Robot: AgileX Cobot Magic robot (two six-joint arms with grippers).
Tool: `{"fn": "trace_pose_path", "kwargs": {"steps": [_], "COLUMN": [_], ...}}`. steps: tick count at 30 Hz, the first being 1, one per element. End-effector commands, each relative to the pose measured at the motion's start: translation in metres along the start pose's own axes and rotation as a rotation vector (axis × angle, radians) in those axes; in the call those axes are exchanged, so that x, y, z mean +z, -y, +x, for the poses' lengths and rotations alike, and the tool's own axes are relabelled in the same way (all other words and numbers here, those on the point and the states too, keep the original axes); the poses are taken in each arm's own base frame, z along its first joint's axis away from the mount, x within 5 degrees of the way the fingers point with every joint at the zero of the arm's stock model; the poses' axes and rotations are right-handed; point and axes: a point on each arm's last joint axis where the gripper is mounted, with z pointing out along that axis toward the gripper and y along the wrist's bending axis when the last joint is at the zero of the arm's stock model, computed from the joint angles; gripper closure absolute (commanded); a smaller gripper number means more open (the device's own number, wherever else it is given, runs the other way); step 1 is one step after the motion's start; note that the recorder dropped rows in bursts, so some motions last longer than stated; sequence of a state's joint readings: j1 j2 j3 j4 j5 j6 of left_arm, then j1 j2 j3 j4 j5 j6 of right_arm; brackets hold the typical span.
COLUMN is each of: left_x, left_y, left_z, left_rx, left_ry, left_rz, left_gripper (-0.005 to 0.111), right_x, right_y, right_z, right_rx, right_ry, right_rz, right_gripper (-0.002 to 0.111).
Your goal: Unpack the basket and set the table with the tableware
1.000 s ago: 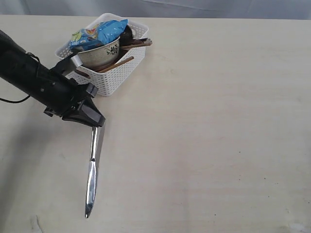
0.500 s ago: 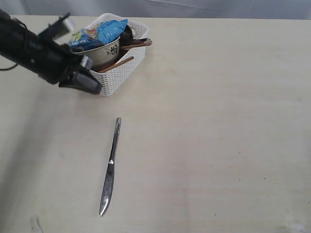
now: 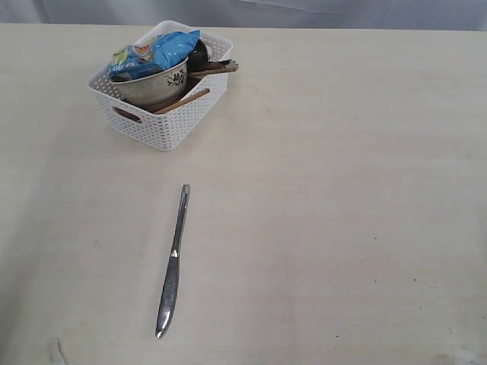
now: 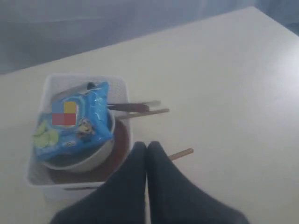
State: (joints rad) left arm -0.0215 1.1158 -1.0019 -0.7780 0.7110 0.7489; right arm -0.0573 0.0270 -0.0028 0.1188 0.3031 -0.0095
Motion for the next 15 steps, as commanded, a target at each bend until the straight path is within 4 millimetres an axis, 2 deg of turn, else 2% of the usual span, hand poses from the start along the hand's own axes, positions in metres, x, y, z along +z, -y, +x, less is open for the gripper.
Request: {"fn": "trace_pose_path", "kwargs": {"steps": [1, 5, 6, 9, 11, 15], "left_x": [-0.017, -0.029, -0.028, -0.024, -0.018, 0.008], "left_y": [0.003, 0.004, 0.003, -0.001, -0.004, -0.016], "left_z": [0.017, 0.049, 0.061, 0.076, 0.074, 0.052], "left_rx": [0.017, -0.02, -0.037, -0.04, -0.04, -0.029], "left_ry": [0.04, 0.141, 0.148, 0.134, 0.119, 0.011], "left_rz": [-0.082, -0.178, -0.2, -0.233, -0.236, -0.19], "left_gripper": [0.107, 0.107, 0.107, 0.107, 0.107, 0.105], "right_x": [0.0, 0.0, 0.0, 0.0, 0.0, 0.0], "right_y": [0.0, 0.0, 0.0, 0.0, 0.0, 0.0], "right_z": [0.0, 0.0, 0.0, 0.0, 0.0, 0.0], "right_rx": [-0.005, -0.005, -0.005, -0.005, -0.005, -0.005], "right_ry": [0.006, 0.006, 0.006, 0.006, 0.006, 0.006], "right_rz": [-0.003, -0.003, -0.003, -0.003, -0.003, -0.003], "right_gripper": [0.108, 0.108, 0.108, 0.108, 0.108, 0.108]}}
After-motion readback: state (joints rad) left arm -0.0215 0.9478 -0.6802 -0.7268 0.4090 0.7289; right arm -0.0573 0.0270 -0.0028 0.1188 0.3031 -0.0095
